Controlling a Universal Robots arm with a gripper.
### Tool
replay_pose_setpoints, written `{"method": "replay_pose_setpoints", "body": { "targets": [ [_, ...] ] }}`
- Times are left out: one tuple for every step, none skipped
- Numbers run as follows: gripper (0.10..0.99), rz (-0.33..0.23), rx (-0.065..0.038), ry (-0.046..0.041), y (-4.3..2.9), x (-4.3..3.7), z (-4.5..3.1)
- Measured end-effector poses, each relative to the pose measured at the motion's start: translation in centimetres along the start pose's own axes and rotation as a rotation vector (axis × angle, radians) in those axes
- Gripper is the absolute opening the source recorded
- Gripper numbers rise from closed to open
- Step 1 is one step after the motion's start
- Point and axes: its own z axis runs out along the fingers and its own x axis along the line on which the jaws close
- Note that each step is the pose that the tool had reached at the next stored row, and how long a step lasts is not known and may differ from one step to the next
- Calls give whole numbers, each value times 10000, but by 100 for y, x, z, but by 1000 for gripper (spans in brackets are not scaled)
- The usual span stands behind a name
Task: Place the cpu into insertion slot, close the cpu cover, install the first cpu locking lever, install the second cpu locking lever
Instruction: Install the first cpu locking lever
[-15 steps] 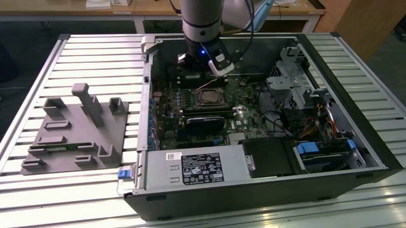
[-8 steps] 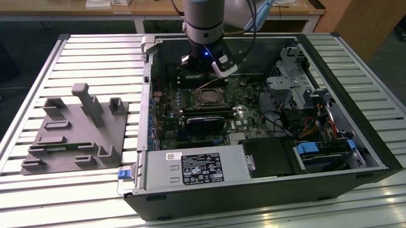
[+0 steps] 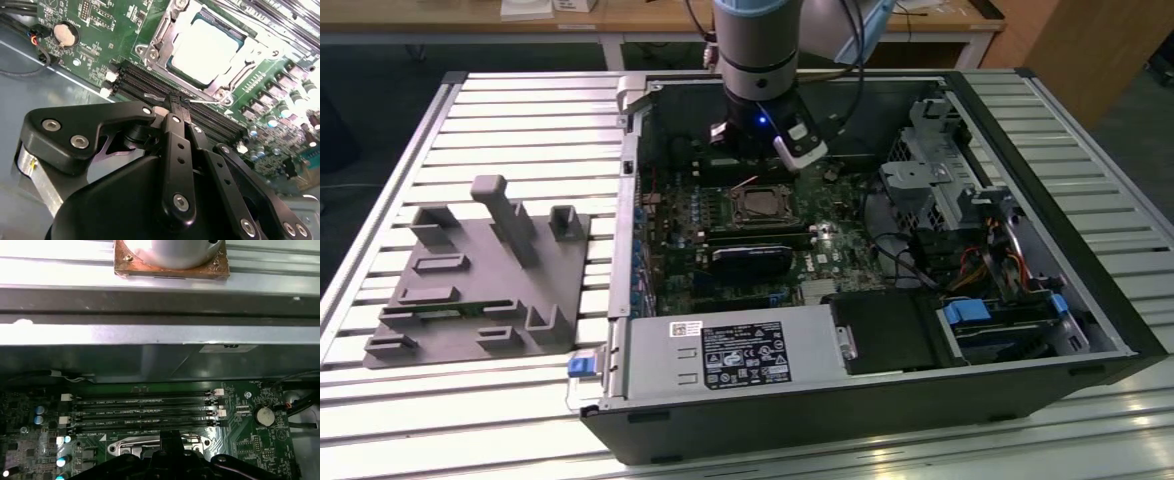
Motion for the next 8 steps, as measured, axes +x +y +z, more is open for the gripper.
{"method": "replay_pose_setpoints", "body": {
  "targets": [
    [106, 0, 0, -7, -4, 2, 17],
    [106, 1, 1, -9, -8, 3, 27],
    [106, 9, 1, -12, -9, 3, 34],
    [106, 17, 2, -14, -11, 4, 38],
    [106, 24, 4, -16, -12, 4, 41],
    [106, 33, 5, -18, -13, 5, 45],
    [106, 43, 5, -21, -13, 6, 48],
    [106, 55, 7, -24, -14, 6, 53]
  ]
}}
